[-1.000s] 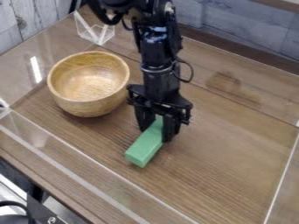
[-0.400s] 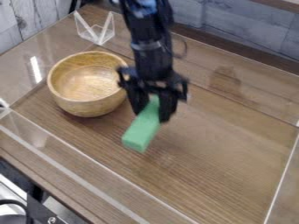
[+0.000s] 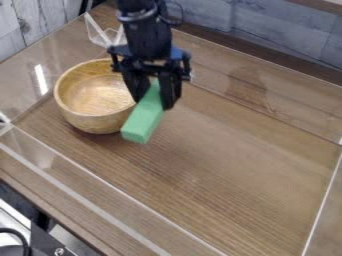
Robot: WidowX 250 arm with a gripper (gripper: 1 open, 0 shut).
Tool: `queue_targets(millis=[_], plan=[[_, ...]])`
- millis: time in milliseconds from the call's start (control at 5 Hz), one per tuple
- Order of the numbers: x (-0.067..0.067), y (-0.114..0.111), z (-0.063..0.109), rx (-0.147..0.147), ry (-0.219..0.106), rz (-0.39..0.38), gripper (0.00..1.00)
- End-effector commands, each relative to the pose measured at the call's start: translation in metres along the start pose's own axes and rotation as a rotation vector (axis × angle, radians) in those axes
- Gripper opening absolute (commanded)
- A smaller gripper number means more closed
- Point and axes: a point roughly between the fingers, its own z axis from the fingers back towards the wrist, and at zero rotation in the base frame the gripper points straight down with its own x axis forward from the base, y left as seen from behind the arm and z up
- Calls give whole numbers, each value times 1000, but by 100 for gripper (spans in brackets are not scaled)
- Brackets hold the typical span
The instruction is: Put green object into wooden bowl
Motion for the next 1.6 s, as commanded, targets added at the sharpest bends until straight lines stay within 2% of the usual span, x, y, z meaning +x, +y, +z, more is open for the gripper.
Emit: queue_targets(millis=[0,200,600,1000,1200,1400], plan=[[10,0,11,3,-26,-44,0],[17,4,19,3,-19,-69,0],[7,-35,4,1,16,-193,0],[-10,-8,14,1,-8,-101,0],[-16,-9,15,-1,-16,-62,0],[-12,1,18,-2,-19,-45,0]])
